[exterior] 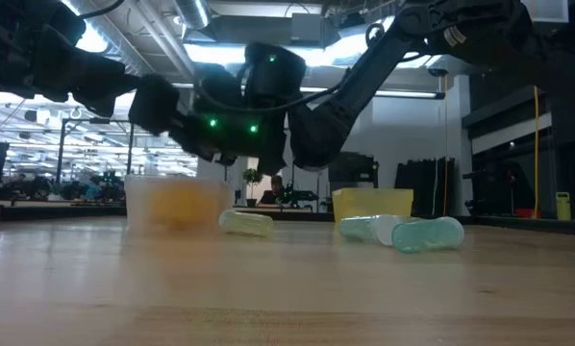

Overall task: Pick and place medicine bottles into bin by pill shape (circle, oval)
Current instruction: Put the small yellow pill bottle into the yellow bin

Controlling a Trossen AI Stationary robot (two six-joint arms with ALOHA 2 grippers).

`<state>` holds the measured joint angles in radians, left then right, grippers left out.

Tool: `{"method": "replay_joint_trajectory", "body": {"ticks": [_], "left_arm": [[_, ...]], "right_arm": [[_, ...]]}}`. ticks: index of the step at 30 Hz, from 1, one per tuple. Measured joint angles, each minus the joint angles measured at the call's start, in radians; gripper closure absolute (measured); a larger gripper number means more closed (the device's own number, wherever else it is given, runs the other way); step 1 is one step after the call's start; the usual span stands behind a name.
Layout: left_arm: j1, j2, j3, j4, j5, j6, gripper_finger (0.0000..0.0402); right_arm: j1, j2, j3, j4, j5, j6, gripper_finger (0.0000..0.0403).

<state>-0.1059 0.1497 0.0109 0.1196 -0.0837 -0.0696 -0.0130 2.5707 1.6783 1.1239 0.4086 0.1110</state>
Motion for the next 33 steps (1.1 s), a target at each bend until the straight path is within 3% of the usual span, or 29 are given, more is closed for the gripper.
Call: {"method": "replay_joint_trajectory", "body": {"ticks": [4, 7, 11, 15, 21, 24, 28, 33], "left_arm": [[0.000, 0.000, 0.000, 0.000, 0.000, 0.000, 0.0253], [0.000, 0.000, 0.000, -0.001, 0.000, 0.000, 0.0253], [0.000, 0.000, 0.000, -0.012, 0.000, 0.001, 0.0253], [0.000, 0.000, 0.000, -0.023, 0.000, 0.001, 0.0253], [0.000, 0.000, 0.000, -0.021, 0.000, 0.001, 0.0253], [0.000, 0.000, 0.000, -0.014, -0.005, 0.002, 0.0253], [0.000, 0.000, 0.000, -0.014, -0.046, 0.047, 0.0253], [0.001, 0.002, 0.000, -0.051, -0.199, 0.053, 0.0253]], "right_arm": [[0.003, -0.031, 0.000, 0.005, 0.001, -0.079, 0.0067], [0.014, -0.091, -0.002, -0.122, 0.092, -0.134, 0.0068], [0.033, -0.249, -0.002, -0.552, 0.370, -0.185, 0.0068], [0.052, -0.445, -0.002, -1.058, 0.542, -0.051, 0.0068], [0.059, -0.705, -0.001, -1.729, 0.435, 0.246, 0.0068], [0.064, -0.788, -0.001, -1.976, 0.419, 0.369, 0.0068], [0.076, -0.855, -0.001, -2.190, 0.342, 0.491, 0.0068], [0.103, -0.886, -0.001, -2.350, 0.279, 0.561, 0.0068]]}}
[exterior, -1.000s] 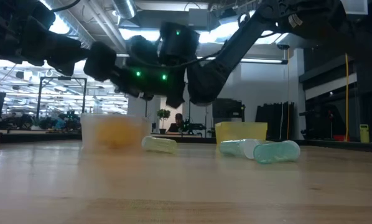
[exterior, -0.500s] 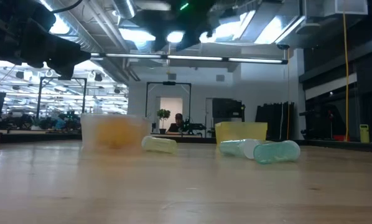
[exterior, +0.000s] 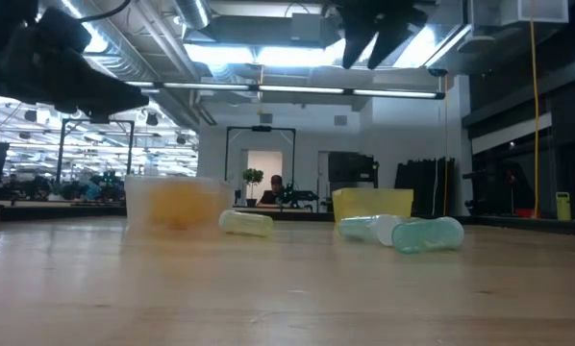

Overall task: Pick and place medicine bottles into bin by pill shape (circle, oval)
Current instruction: Put the small yellow pill bottle into the yellow bin

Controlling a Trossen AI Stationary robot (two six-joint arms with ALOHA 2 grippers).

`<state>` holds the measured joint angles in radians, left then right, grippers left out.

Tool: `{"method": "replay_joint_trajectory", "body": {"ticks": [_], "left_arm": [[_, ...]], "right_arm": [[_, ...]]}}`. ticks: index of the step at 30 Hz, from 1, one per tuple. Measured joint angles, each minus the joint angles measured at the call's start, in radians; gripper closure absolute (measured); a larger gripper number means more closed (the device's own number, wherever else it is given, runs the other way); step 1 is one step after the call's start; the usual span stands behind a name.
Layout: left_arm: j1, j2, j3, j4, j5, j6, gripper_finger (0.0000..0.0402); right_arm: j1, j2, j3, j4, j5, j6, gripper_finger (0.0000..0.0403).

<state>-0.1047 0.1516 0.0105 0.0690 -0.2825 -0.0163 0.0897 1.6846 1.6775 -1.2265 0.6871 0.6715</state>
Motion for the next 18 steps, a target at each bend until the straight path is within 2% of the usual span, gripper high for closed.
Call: {"method": "replay_joint_trajectory", "body": {"ticks": [3, 7, 12, 18], "left_arm": [[0.000, 0.003, 0.000, -0.021, -0.010, 0.000, 0.0253], [0.000, 0.009, 0.000, -0.021, -0.003, 0.000, 0.0253], [-0.001, 0.011, 0.000, -0.023, 0.011, -0.014, 0.0253], [-0.001, 0.011, 0.000, -0.023, 0.011, -0.029, 0.0253]], "right_arm": [[0.017, 0.000, 0.000, -0.034, -0.017, 0.050, 0.0068], [0.022, 0.013, 0.000, -0.027, -0.178, 0.073, 0.0068], [0.036, 0.093, 0.000, 0.125, -0.327, -0.057, 0.0068], [0.046, 0.268, 0.000, 0.319, -0.422, -0.175, 0.0068]]}}
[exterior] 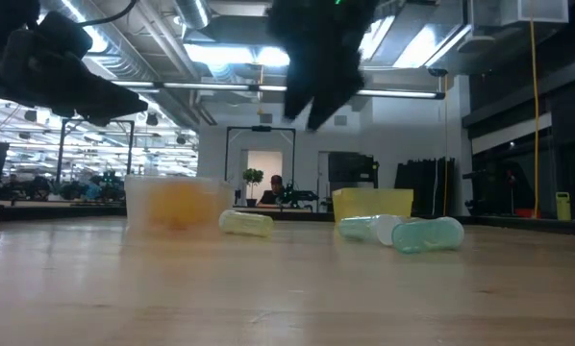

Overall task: Pick and place medicine bottles into bin by pill shape (circle, oval)
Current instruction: Put the small yellow pill bottle into the yellow bin

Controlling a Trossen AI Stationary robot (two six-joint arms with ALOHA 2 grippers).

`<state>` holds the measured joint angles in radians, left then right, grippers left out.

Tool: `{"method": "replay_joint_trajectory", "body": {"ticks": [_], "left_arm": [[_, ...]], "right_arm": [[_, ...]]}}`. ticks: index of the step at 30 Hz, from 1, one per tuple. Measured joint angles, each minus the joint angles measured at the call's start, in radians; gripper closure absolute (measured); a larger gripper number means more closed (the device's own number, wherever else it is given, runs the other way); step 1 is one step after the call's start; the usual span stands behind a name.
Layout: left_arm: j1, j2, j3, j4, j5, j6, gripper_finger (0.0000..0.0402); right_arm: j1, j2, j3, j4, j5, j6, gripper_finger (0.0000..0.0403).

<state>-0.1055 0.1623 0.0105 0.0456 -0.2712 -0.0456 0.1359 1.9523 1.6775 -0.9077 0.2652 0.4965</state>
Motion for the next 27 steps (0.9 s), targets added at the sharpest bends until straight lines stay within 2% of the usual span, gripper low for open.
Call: {"method": "replay_joint_trajectory", "body": {"ticks": [6, 11, 19, 27], "left_arm": [[0.000, 0.000, 0.000, 0.000, 0.000, 0.000, 0.0253], [0.000, 0.000, 0.000, 0.000, 0.000, 0.000, 0.0253], [0.000, 0.000, 0.000, 0.000, 0.000, 0.000, 0.0253], [0.000, 0.000, 0.000, 0.000, 0.000, 0.000, 0.0253]], "right_arm": [[-0.016, 0.175, 0.000, 0.160, -0.031, -0.024, 0.0068], [-0.039, 0.267, -0.001, 0.234, -0.032, -0.066, 0.0068], [-0.069, 0.287, -0.001, 0.368, -0.032, -0.100, 0.0068], [-0.098, 0.308, -0.001, 0.360, -0.040, -0.115, 0.0068]]}}
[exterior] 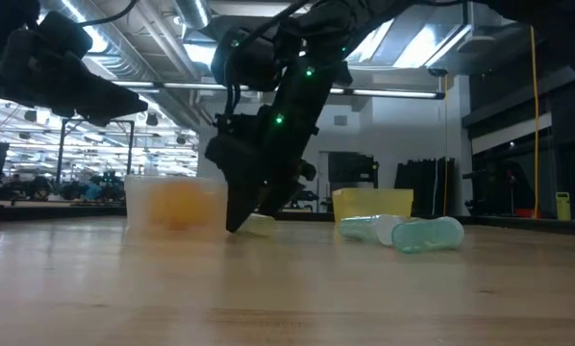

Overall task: Pick and place medicine bottles into bin by pill shape (circle, oval)
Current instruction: Put the small yellow pill bottle into the yellow bin

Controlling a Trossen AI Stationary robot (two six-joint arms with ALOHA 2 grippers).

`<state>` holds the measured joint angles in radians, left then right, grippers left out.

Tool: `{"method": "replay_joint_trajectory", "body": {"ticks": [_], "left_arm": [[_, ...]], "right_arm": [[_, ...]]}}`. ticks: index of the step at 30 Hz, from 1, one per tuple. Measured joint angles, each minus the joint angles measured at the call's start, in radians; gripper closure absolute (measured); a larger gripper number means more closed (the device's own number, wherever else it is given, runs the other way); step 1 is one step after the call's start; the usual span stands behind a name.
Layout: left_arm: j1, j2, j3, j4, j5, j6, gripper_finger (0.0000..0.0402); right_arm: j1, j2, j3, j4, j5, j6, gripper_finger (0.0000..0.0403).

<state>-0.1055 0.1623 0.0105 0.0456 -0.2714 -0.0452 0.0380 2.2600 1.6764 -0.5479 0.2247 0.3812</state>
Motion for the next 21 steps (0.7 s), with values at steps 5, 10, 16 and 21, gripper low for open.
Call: {"method": "replay_joint_trajectory", "body": {"ticks": [5, 10, 16, 21], "left_arm": [[0.000, 0.000, 0.000, 0.000, 0.000, 0.000, 0.0253], [0.000, 0.000, 0.000, 0.000, 0.000, 0.000, 0.0253], [0.000, 0.000, 0.000, 0.000, 0.000, 0.000, 0.0253], [0.000, 0.000, 0.000, 0.000, 0.000, 0.003, 0.0253]], "right_arm": [[0.001, 0.019, 0.004, 0.011, 0.002, 0.005, 0.0068], [0.003, 0.016, 0.004, 0.009, 0.031, 0.010, 0.0093], [-0.004, 0.016, 0.013, -0.010, -0.006, 0.012, 0.0155], [-0.011, 0.016, 0.014, -0.012, -0.012, 0.029, 0.0210]]}}
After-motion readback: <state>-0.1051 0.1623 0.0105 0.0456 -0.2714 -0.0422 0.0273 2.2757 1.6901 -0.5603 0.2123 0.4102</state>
